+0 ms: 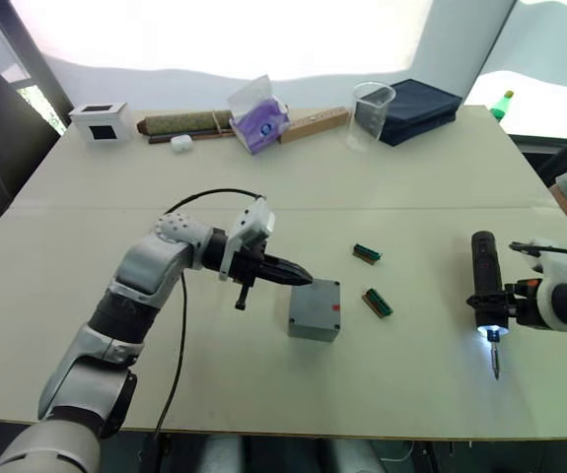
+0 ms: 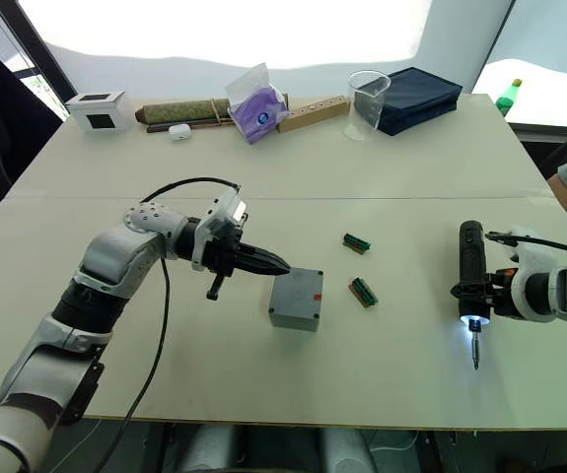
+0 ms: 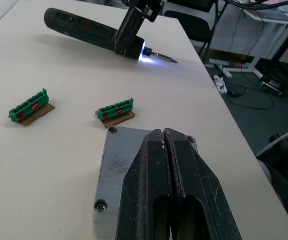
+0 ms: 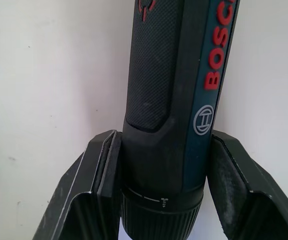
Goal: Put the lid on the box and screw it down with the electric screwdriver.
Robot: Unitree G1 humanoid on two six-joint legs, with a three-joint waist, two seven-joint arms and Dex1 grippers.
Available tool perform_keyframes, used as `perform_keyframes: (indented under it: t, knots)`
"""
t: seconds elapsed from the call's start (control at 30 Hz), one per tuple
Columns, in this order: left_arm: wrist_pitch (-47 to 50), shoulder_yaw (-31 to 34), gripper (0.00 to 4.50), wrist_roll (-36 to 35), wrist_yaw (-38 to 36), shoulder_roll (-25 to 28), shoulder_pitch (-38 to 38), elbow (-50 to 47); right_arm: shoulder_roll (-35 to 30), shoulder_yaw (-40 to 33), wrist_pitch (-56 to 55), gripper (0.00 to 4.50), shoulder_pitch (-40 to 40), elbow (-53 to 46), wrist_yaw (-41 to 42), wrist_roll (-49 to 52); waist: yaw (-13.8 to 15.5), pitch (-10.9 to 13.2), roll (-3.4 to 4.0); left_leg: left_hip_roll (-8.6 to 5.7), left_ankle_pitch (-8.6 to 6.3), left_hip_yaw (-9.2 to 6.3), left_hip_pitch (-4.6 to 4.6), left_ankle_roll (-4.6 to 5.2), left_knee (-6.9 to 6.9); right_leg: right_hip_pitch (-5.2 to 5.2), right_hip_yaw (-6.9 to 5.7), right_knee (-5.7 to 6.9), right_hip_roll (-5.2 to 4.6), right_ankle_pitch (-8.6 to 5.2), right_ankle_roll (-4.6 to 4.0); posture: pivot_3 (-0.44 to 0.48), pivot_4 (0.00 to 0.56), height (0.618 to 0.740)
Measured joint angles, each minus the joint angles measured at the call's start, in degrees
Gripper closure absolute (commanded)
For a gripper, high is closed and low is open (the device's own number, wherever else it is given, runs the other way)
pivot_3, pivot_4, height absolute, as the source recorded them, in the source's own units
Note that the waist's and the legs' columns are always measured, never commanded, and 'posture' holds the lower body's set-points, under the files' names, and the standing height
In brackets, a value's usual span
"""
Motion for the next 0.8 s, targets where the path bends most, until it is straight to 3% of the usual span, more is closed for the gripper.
perform_keyframes:
  t: [0.1,0.27,0.43,0.63,0.8]
  knots:
    - [-0.04,-0.02,4.50,0.86,0.62,0.05,0.00,0.56,-1.56,1.20,-1.86,0.09,0.95,-2.02,4.01,-5.43,0.08,0.00,0.00,0.00,-0.01,-0.01,0.00,0.01,0.03,0.01,-0.01,0.00,0.00,0.00,0.00,0.000,0.150,0.737]
    - [0.97,0.13,4.50,0.86,2.05,0.10,0.04,0.59,-2.54,1.13,-4.25,0.09,3.86,-7.09,9.49,-11.26,0.06,0.00,0.00,0.00,-0.01,-0.01,0.00,0.01,0.08,0.01,-0.01,0.07,0.00,0.00,0.00,0.000,0.150,0.737]
    - [2.06,1.35,4.50,0.41,3.29,0.32,0.13,1.33,-2.58,-4.69,-6.73,0.09,4.09,-12.77,12.40,-14.56,-0.14,0.00,0.00,0.00,-0.03,-0.03,0.00,0.05,0.14,0.01,-0.02,0.15,0.01,0.00,0.00,0.000,0.150,0.737]
    - [5.12,6.59,4.50,-0.52,8.57,2.37,1.91,2.46,-0.67,-14.42,-19.34,0.09,9.56,-34.95,20.54,-16.43,-0.40,-0.01,-0.07,0.02,-0.03,-0.15,0.04,0.06,0.11,0.05,-0.13,0.23,0.04,-0.01,0.01,0.000,0.150,0.737]
    - [9.36,9.02,4.50,-1.09,9.82,9.59,9.84,-2.06,11.96,-14.78,-25.75,0.09,24.00,-49.07,24.23,-16.26,-0.35,-0.01,-0.21,0.02,-0.03,-0.16,-0.01,0.05,0.17,0.06,-0.15,0.28,-0.02,-0.01,0.01,0.000,0.150,0.737]
